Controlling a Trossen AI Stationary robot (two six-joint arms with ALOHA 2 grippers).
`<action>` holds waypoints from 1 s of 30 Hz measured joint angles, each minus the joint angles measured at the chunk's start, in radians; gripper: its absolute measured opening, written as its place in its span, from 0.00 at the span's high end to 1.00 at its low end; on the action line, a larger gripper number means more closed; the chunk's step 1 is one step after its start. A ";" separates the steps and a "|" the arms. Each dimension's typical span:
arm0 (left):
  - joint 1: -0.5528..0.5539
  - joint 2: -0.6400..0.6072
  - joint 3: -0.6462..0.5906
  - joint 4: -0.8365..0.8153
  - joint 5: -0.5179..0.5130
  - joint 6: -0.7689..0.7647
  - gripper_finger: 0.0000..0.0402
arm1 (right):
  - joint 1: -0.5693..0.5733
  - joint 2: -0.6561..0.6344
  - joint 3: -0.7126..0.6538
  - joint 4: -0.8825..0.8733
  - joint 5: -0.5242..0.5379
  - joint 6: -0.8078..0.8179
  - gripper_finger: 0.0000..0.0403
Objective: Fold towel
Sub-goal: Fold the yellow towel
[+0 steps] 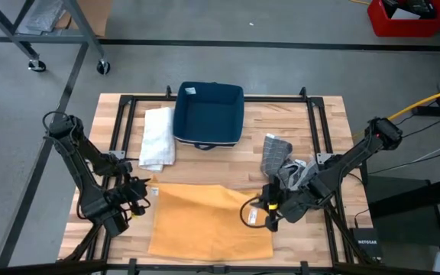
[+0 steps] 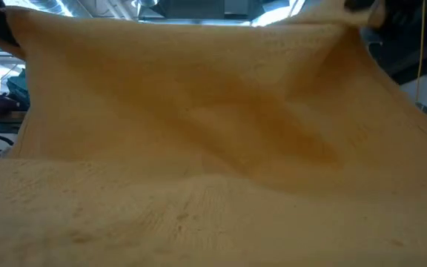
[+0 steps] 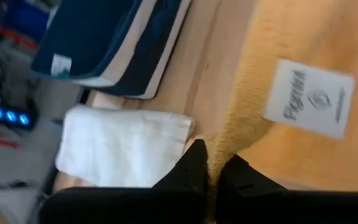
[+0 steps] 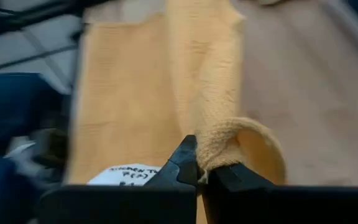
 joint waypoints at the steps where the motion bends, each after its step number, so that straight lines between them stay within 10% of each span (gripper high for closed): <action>1: 0.003 0.000 0.000 0.001 0.000 0.024 1.00 | -0.001 -0.006 0.000 -0.026 0.026 0.001 0.99; 11: 0.094 0.035 -0.012 0.019 -0.001 0.038 1.00 | 0.003 -0.014 -0.077 -0.042 0.075 0.116 0.99; 23: 0.079 0.043 -0.067 0.165 0.003 0.086 1.00 | 0.066 -0.014 -0.278 0.502 -0.020 0.163 0.99; 30: 0.024 0.043 -0.044 0.325 0.182 0.212 1.00 | 0.147 -0.010 -0.278 0.561 -0.057 0.230 0.99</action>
